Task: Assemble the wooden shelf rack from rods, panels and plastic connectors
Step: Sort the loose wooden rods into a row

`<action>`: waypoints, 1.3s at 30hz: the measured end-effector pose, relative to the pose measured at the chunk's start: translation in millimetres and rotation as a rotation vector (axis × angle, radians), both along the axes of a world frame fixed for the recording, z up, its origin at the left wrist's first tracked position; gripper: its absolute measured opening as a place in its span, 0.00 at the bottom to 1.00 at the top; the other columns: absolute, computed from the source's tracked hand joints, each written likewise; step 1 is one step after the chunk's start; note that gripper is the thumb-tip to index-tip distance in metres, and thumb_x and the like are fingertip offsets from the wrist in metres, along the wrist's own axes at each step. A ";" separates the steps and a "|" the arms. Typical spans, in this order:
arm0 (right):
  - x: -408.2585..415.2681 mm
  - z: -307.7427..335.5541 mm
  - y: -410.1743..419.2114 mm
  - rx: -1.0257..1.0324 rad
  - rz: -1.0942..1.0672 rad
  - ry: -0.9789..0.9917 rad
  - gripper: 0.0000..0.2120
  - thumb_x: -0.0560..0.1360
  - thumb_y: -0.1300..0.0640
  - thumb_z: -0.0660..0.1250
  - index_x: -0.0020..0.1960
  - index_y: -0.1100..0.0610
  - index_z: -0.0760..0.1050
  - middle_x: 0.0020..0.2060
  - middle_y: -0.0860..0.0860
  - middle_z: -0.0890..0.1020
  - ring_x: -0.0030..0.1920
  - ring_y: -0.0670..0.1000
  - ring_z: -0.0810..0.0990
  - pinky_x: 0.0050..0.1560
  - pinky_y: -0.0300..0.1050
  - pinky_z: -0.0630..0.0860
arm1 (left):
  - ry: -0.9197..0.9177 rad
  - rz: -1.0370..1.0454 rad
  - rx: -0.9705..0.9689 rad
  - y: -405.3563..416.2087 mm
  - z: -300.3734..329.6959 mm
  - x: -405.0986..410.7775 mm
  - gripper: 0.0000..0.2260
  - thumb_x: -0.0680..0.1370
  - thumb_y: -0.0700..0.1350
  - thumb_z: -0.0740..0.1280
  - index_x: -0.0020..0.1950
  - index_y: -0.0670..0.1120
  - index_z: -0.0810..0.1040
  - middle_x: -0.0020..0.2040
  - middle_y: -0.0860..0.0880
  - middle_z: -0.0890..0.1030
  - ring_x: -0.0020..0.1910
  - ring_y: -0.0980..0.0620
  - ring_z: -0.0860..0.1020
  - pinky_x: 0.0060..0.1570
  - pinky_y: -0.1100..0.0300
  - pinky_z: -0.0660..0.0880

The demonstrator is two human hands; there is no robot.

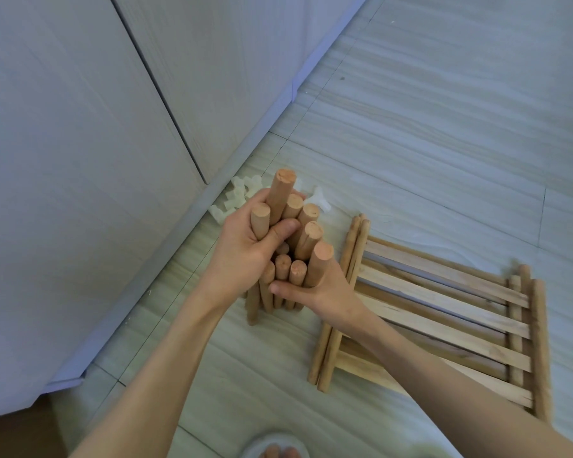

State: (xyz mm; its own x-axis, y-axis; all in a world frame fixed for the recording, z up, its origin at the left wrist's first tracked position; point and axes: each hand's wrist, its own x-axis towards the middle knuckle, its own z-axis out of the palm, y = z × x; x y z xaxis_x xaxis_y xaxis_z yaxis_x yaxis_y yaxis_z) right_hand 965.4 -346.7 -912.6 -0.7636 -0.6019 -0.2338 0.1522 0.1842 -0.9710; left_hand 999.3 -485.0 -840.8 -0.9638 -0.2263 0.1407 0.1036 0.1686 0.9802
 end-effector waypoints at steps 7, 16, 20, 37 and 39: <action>-3.1 -3.0 0.8 -0.055 -0.020 -0.009 0.29 0.64 0.61 0.77 0.63 0.62 0.71 0.51 0.45 0.80 0.54 0.39 0.78 0.52 0.28 0.70 | 0.112 0.102 -0.005 -11.3 -0.3 -6.1 0.08 0.77 0.36 0.63 0.52 0.47 0.74 0.43 0.55 0.82 0.50 0.61 0.79 0.52 0.69 0.71; -2.8 -5.6 -37.6 -0.132 -0.137 -0.126 0.23 0.67 0.57 0.75 0.60 0.57 0.75 0.51 0.49 0.83 0.53 0.45 0.80 0.53 0.36 0.75 | -0.053 0.146 0.031 -23.5 -4.0 -42.2 0.09 0.74 0.40 0.67 0.48 0.54 0.74 0.41 0.55 0.78 0.43 0.58 0.77 0.51 0.60 0.75; 11.4 -20.6 -61.4 -0.223 -0.221 -0.403 0.19 0.70 0.57 0.73 0.59 0.57 0.76 0.52 0.53 0.83 0.54 0.50 0.81 0.60 0.49 0.75 | -0.208 0.119 0.068 -46.0 -20.1 -51.1 0.08 0.77 0.34 0.65 0.45 0.47 0.74 0.40 0.52 0.75 0.39 0.61 0.75 0.44 0.68 0.74; 31.5 -66.4 -89.9 -0.447 -0.327 -1.001 0.29 0.76 0.40 0.58 0.67 0.58 0.71 0.60 0.58 0.79 0.62 0.54 0.77 0.66 0.53 0.70 | -0.692 -0.178 -0.005 -78.7 -94.3 -50.7 0.07 0.77 0.38 0.67 0.43 0.49 0.72 0.38 0.53 0.77 0.36 0.61 0.79 0.38 0.67 0.75; 28.5 -69.6 -92.3 -0.455 -0.395 -1.009 0.27 0.77 0.41 0.57 0.68 0.58 0.71 0.61 0.58 0.78 0.62 0.54 0.76 0.68 0.53 0.68 | -0.707 -0.180 -0.062 -77.9 -99.7 -51.1 0.08 0.77 0.38 0.67 0.43 0.49 0.72 0.38 0.53 0.77 0.33 0.64 0.78 0.35 0.70 0.74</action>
State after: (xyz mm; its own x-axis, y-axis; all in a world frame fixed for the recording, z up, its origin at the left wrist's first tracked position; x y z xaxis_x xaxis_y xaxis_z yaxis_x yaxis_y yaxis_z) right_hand 994.0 -439.0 -982.2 -0.5079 -0.5486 -0.6641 0.8589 -0.3807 -0.3425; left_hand 948.2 -562.9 -940.5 -0.8507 -0.0679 -0.5213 -0.5190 0.2658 0.8124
